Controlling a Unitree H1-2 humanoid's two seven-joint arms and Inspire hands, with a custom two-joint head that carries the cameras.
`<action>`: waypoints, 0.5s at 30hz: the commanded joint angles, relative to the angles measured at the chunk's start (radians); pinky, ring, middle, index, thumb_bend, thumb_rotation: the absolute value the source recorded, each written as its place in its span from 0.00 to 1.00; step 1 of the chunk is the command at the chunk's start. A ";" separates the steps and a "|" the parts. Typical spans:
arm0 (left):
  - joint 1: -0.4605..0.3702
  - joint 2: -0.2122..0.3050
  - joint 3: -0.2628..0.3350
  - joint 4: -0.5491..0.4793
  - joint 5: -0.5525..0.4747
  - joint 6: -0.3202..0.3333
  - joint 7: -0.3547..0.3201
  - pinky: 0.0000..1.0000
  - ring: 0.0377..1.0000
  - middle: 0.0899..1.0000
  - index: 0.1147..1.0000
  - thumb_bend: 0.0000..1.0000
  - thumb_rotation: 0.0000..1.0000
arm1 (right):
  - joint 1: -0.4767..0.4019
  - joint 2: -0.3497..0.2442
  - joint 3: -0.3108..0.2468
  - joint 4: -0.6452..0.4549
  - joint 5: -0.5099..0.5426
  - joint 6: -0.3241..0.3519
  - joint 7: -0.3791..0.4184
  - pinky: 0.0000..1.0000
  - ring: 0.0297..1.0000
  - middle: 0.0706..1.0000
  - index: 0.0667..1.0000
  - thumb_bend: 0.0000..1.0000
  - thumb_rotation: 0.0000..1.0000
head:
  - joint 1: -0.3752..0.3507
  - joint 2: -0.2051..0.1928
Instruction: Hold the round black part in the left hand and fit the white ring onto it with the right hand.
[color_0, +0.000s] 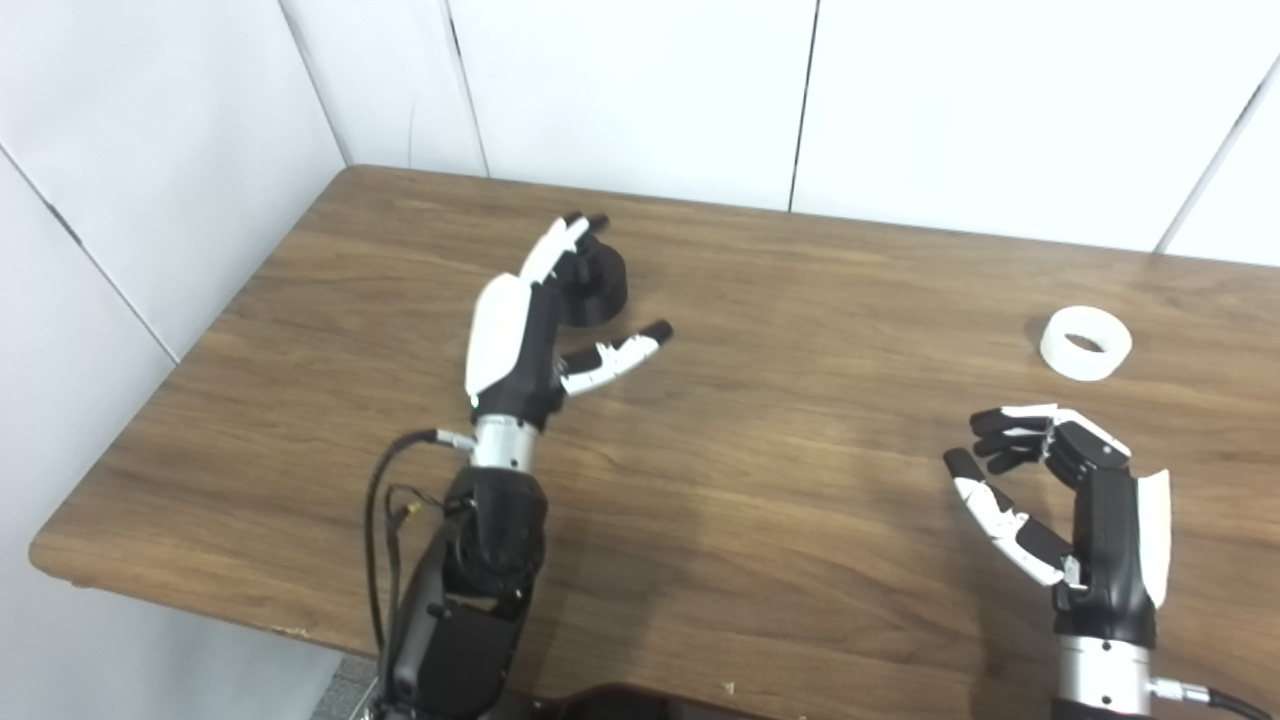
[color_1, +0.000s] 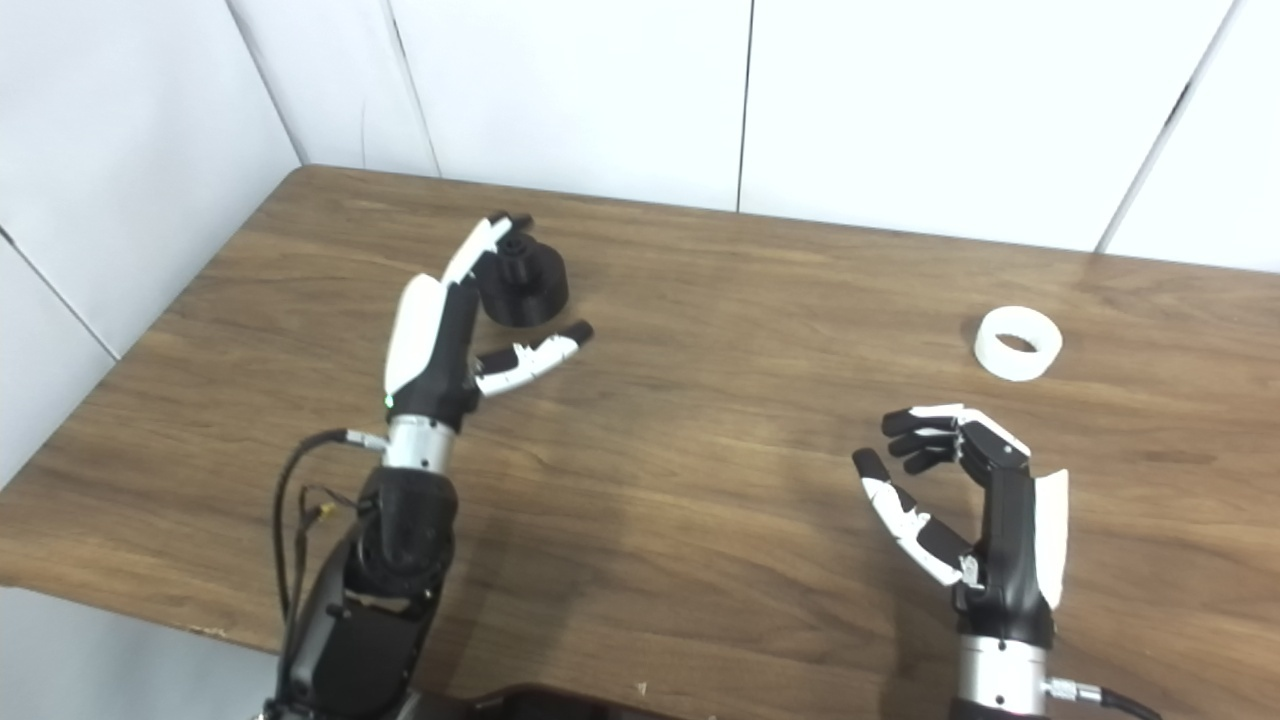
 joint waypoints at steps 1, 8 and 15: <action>-0.048 0.017 0.018 -0.026 0.011 -0.002 0.030 0.89 0.98 1.00 0.90 0.78 0.38 | 0.018 0.052 -0.026 0.085 -0.010 -0.021 -0.008 0.38 0.47 0.53 0.46 0.50 0.15 | 0.001 0.001; -0.087 0.054 0.040 -0.001 0.057 0.006 0.065 0.92 1.00 1.00 0.91 0.83 0.43 | 0.019 0.056 -0.029 0.086 0.000 -0.014 -0.004 0.38 0.47 0.54 0.46 0.51 0.15 | 0.005 0.000; -0.132 0.112 0.042 0.035 0.095 0.068 0.038 0.95 1.00 1.00 0.92 0.86 0.45 | 0.016 0.057 -0.030 0.092 0.007 -0.018 -0.004 0.38 0.47 0.54 0.46 0.50 0.15 | 0.007 -0.002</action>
